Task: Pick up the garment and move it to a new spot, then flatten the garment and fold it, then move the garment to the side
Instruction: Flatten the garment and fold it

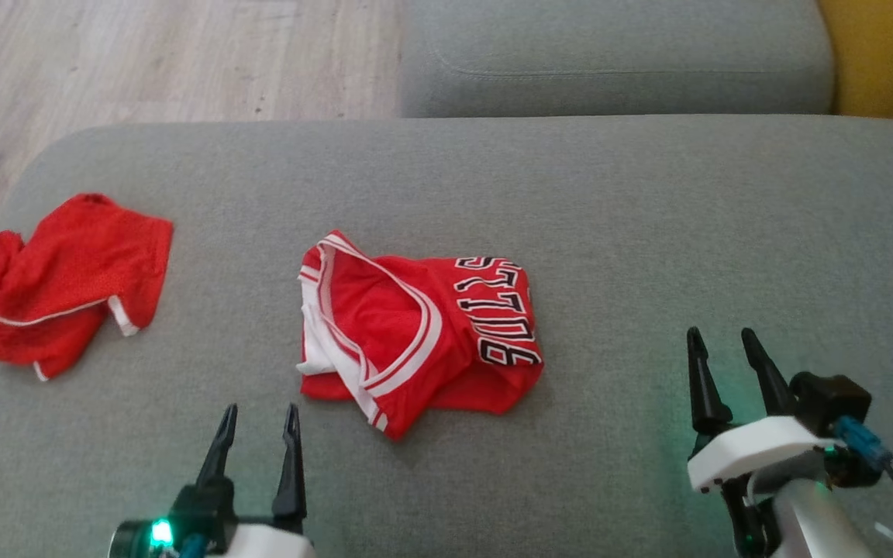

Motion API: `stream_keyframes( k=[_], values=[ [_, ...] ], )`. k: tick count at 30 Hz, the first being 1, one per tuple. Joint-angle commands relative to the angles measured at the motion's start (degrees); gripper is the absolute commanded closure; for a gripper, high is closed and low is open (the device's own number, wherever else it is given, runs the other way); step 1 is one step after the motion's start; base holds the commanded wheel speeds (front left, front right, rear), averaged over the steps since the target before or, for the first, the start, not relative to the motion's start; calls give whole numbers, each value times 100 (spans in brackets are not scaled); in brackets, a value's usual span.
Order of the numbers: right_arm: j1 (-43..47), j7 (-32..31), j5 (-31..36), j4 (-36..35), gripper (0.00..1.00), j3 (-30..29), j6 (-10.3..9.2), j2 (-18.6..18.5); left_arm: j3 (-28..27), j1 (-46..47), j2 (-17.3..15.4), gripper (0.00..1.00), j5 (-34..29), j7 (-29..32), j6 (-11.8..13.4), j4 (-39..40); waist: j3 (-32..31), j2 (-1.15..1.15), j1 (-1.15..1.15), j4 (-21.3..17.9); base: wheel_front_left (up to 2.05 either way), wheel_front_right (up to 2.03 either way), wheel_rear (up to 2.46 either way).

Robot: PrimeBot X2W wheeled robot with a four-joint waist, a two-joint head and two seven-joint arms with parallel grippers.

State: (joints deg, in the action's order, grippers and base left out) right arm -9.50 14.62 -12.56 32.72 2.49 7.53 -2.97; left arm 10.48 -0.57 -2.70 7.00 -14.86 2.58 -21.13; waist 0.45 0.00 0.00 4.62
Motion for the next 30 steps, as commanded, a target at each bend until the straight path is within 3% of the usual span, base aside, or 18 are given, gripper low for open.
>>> stream_keyframes(
  k=[1,19,24,30],
  values=[
    [-127,38,-7,-180,0,125,-4,9,-237,100,-18,0,-9,-14,44,206,-12,0,0,-39,0,0,0],
    [-164,38,-163,-174,0,295,-4,9,-210,46,-18,0,-2,-14,0,199,14,0,0,134,0,0,0],
    [-278,38,-205,-374,0,826,-4,9,-145,50,-18,0,28,-14,-13,179,62,0,0,234,0,0,0],
    [-550,38,-177,-601,0,2082,-4,9,-79,91,-18,0,78,-14,-30,131,126,0,0,408,0,0,0]
  ],
)
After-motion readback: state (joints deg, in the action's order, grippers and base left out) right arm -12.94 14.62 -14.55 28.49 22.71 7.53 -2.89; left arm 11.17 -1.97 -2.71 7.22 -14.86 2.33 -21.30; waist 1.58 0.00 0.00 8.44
